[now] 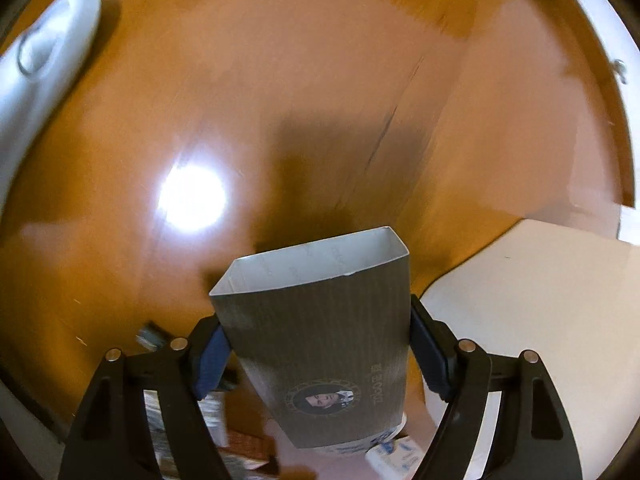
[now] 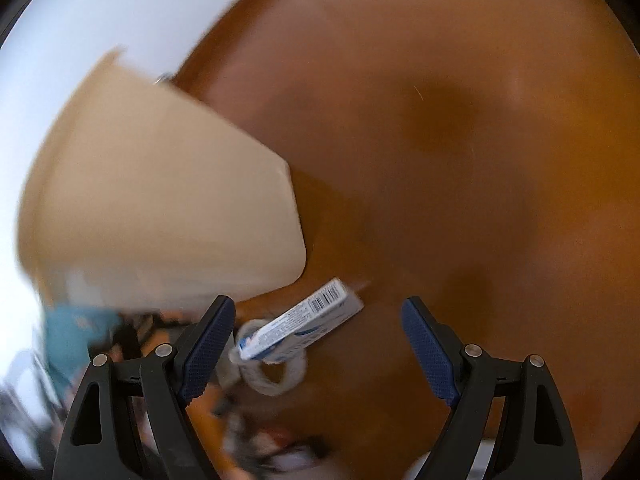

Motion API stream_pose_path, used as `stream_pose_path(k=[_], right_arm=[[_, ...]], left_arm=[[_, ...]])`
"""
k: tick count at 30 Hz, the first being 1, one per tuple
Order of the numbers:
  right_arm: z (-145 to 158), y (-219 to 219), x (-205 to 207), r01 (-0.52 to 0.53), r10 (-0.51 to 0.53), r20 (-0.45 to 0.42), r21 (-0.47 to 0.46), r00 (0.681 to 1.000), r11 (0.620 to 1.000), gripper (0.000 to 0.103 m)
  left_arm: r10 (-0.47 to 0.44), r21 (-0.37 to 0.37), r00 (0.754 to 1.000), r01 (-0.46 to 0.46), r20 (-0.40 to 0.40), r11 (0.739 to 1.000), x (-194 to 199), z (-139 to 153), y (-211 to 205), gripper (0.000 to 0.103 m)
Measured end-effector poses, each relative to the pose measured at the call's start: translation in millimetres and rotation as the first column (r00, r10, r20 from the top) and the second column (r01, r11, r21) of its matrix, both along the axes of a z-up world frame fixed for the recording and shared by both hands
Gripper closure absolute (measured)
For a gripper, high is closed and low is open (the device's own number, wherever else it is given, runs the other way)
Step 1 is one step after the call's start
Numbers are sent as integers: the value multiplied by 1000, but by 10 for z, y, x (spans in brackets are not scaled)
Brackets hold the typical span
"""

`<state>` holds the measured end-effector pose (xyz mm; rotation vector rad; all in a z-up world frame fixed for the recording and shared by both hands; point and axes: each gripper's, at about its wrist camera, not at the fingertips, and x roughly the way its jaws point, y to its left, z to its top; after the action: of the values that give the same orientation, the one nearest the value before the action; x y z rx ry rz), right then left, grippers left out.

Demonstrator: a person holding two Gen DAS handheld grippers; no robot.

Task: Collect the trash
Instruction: 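Carry the brown card to the wastebasket while right tool grasps a white toothpaste box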

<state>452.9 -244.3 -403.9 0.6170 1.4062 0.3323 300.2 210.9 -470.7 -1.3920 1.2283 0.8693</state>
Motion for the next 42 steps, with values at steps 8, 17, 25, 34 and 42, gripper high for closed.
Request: stream_pose_path(k=[8,17,25,34,42], right_arm=[[-372,254,33,219,-200,-257,47,946,975,16],[-739,561,-99,147,-157,-355,-54,922,988,59],[-532,293,-252,134,-130,-231,2,964,991,85],[-151,-162,-318,225,-222,-132,10,966,974,85],[-112,-177,-484,251,-244,-136,37,960,967,85]], left_arm=[[-79,92,994,73,70,993,-303,504,166,25],[-94,143,993,83,72,986,-468,800,402,25],[-202,334,962,132,185,933,-182,1644,566,25],[-329,447,834,113,443,887,383,2928,514,25],[-710,665,652,407,268,625,1976,3118,-92,24]])
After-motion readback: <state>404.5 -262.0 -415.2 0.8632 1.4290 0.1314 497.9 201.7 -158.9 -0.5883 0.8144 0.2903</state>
